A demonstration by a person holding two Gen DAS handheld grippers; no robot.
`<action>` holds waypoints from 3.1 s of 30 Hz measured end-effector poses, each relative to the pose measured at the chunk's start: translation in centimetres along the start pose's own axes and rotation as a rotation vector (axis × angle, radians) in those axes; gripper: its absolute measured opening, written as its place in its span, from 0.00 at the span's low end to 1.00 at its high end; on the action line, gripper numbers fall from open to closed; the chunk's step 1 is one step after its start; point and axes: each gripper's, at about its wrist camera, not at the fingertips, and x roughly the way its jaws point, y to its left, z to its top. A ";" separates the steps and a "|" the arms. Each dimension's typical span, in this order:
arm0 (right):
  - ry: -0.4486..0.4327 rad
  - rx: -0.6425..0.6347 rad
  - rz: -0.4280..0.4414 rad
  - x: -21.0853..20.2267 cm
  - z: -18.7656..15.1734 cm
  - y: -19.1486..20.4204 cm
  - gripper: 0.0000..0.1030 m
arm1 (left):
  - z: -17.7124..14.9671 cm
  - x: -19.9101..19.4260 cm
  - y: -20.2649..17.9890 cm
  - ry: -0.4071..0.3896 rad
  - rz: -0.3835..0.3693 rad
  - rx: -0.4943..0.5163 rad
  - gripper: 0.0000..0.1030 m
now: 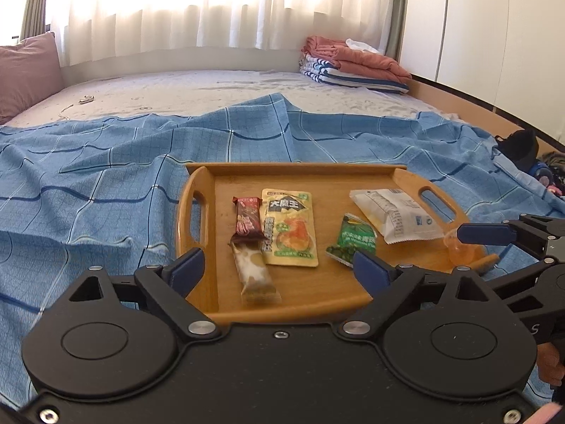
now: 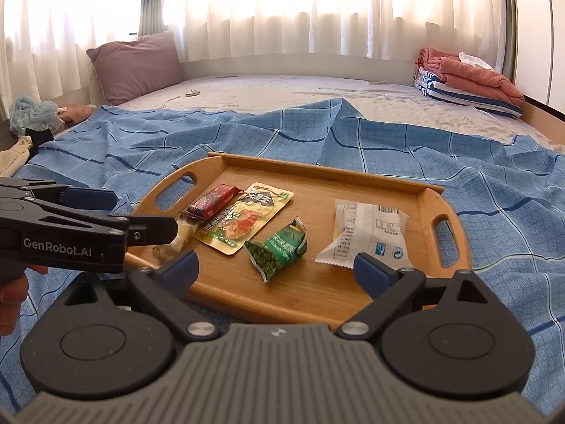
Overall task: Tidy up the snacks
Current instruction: 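Move both open tools back to the remaining snacks beside the tray, then grasp the gold packet with the left tool while the right tool grasps the brown nut bag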
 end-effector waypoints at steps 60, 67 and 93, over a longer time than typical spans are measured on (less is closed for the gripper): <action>0.044 0.006 -0.166 -8.4 -13.4 4.1 0.96 | -12.1 -6.1 -4.3 0.041 0.107 0.012 0.51; 0.054 -0.010 -0.156 -8.3 -13.3 4.1 0.96 | -12.7 -8.0 -2.2 0.033 0.193 0.027 0.56; 0.043 -0.002 -0.160 -8.1 -13.5 4.2 0.98 | -11.6 -5.0 -4.2 0.045 0.143 0.063 0.58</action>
